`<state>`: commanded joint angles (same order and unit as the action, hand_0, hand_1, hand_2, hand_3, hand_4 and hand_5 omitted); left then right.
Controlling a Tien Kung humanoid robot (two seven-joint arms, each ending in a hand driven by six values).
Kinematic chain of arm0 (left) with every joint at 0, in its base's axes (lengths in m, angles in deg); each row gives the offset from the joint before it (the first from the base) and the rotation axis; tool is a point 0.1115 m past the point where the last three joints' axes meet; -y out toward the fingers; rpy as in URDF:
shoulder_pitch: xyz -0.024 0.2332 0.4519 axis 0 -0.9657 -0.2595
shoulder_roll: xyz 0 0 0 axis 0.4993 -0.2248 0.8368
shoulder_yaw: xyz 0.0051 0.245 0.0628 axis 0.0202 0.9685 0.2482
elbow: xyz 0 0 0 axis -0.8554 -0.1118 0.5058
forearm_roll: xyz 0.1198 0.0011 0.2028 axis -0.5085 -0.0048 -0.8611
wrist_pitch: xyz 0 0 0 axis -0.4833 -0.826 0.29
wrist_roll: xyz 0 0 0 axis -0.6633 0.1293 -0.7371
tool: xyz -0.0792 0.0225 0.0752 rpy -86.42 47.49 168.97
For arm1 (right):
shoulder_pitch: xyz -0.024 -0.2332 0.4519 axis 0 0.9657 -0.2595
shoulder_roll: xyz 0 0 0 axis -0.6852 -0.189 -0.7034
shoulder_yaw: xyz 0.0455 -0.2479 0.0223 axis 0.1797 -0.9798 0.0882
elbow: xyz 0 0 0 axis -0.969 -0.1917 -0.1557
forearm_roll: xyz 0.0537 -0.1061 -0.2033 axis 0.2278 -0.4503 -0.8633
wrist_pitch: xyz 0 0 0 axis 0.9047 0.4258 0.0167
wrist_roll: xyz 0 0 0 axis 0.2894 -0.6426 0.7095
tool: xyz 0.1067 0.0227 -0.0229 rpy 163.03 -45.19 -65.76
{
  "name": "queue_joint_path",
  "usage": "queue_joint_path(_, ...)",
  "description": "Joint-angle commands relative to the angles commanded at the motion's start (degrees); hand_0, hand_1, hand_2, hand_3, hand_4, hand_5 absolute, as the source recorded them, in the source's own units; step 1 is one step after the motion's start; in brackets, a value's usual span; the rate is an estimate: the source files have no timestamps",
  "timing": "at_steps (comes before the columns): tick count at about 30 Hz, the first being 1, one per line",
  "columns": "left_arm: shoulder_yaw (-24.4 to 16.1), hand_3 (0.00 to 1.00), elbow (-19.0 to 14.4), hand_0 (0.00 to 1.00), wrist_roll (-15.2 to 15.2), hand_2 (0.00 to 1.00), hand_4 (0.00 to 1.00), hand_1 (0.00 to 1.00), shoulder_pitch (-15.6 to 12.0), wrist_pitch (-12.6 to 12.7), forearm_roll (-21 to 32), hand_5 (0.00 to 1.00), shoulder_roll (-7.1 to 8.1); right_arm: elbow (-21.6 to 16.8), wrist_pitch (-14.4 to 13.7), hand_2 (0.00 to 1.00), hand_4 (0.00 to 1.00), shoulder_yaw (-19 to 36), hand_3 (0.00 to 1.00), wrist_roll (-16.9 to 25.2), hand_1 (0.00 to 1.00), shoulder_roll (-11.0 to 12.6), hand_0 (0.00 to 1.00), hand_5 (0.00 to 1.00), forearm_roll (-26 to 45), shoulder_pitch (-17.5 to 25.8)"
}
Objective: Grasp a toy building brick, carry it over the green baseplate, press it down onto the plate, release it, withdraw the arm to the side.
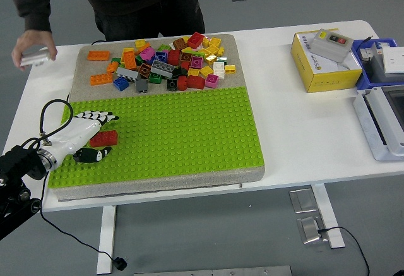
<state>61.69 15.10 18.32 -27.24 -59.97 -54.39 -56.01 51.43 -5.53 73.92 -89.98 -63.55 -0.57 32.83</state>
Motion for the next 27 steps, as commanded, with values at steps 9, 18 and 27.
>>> queue_joint_path(9,0.3,0.929,2.8,0.998,0.0,0.998,0.665,0.998,0.5,-0.6,0.9,0.23,-0.51,0.0,0.1,0.562,0.412,-0.3,0.697,0.3,0.599,0.0,0.644,0.992,0.4,-0.1)
queue_joint_path(18,0.5,0.921,3.8,0.998,0.1,0.998,0.672,0.998,0.5,-1.3,1.6,0.241,-0.23,0.0,0.1,0.563,0.413,-0.6,0.697,0.4,0.6,0.1,0.644,0.991,0.8,-0.2)
queue_joint_path(27,0.4,0.893,3.5,0.998,-0.3,0.998,0.675,0.998,0.3,-1.8,2.6,0.25,0.52,0.0,0.2,0.563,0.414,-0.7,0.697,0.6,0.6,0.2,0.643,0.99,1.0,-0.1)
